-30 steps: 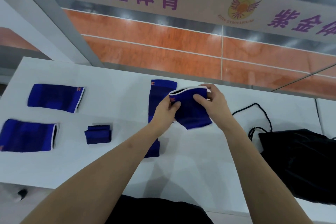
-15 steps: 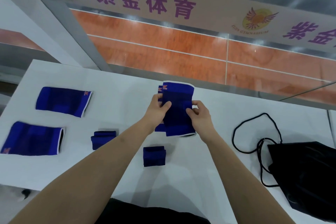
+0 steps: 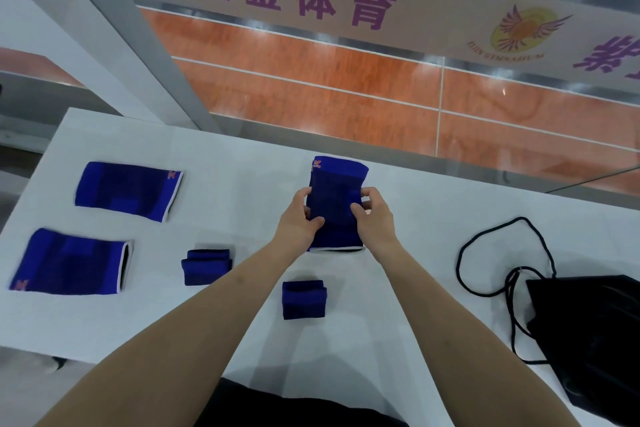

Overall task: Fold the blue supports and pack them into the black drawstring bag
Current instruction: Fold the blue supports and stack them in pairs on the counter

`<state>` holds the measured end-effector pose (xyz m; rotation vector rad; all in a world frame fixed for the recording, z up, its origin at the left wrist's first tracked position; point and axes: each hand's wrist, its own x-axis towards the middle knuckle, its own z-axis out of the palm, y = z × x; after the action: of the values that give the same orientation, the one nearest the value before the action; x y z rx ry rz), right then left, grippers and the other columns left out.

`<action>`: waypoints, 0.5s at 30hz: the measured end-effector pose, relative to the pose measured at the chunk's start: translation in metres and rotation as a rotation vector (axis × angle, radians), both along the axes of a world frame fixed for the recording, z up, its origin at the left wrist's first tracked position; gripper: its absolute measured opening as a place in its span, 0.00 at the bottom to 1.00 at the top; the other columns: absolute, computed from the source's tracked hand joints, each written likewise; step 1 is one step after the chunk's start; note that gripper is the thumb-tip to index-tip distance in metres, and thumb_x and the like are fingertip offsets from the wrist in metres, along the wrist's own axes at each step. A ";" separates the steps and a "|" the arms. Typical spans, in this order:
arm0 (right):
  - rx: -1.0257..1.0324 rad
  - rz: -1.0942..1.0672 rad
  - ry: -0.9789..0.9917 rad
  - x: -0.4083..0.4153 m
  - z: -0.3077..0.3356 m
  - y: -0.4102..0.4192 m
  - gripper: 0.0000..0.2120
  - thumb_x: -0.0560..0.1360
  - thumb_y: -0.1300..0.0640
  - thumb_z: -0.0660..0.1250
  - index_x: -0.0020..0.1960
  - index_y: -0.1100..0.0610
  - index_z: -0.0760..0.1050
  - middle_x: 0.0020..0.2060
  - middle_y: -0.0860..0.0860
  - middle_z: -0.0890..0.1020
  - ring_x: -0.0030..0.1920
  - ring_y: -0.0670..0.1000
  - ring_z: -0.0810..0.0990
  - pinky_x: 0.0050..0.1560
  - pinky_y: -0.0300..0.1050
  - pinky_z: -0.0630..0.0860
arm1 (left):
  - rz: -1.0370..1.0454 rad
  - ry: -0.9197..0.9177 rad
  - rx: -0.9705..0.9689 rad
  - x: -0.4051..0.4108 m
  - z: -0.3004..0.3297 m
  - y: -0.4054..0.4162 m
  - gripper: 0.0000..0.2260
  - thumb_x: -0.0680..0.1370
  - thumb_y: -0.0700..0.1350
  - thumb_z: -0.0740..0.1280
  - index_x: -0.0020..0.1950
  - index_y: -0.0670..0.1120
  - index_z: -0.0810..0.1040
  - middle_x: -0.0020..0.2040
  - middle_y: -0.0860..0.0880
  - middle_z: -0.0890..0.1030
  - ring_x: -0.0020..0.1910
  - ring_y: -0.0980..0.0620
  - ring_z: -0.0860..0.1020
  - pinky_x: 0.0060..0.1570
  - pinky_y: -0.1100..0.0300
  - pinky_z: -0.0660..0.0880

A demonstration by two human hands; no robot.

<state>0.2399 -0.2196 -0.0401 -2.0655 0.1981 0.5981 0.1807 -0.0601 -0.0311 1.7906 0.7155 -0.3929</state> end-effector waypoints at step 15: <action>-0.341 0.064 -0.115 -0.005 -0.023 0.004 0.07 0.81 0.51 0.68 0.57 0.50 0.72 0.48 0.48 0.81 0.46 0.51 0.81 0.44 0.48 0.79 | -0.115 0.046 0.358 -0.008 -0.029 0.008 0.19 0.81 0.42 0.67 0.71 0.49 0.72 0.50 0.45 0.79 0.46 0.48 0.78 0.47 0.57 0.73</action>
<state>0.2353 -0.2156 -0.0635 -2.4369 0.1762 0.5086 0.1728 -0.0518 -0.0601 2.1736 0.7524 -0.4017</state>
